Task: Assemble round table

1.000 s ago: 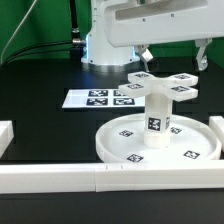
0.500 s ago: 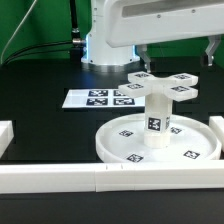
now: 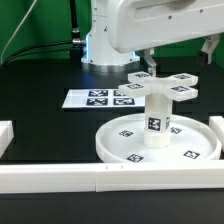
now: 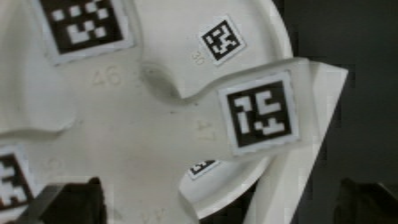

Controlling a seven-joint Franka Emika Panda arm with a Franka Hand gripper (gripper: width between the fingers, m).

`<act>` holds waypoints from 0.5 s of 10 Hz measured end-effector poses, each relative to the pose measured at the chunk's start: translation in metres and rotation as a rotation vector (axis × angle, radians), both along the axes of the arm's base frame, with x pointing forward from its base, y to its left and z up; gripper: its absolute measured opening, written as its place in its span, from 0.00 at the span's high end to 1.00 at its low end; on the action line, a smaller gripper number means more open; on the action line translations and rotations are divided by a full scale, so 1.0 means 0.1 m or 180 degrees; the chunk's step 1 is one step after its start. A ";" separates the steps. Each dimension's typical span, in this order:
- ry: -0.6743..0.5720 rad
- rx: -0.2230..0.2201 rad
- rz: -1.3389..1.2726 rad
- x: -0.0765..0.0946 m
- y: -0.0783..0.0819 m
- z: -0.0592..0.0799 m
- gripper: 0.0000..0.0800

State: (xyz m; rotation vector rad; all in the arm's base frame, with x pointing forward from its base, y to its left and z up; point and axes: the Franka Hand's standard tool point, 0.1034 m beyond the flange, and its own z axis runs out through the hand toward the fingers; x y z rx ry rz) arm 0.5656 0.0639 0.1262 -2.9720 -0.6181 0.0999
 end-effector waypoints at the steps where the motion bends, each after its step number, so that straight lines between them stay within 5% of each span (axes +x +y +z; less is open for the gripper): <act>1: -0.0032 -0.0011 0.0369 0.00 -0.02 0.00 0.19; 5: -0.0111 0.0009 0.1497 0.01 -0.09 0.00 0.19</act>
Offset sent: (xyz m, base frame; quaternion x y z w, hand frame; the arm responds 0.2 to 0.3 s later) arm 0.0054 -0.0100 0.0055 0.0018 -0.0137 -0.2436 0.9698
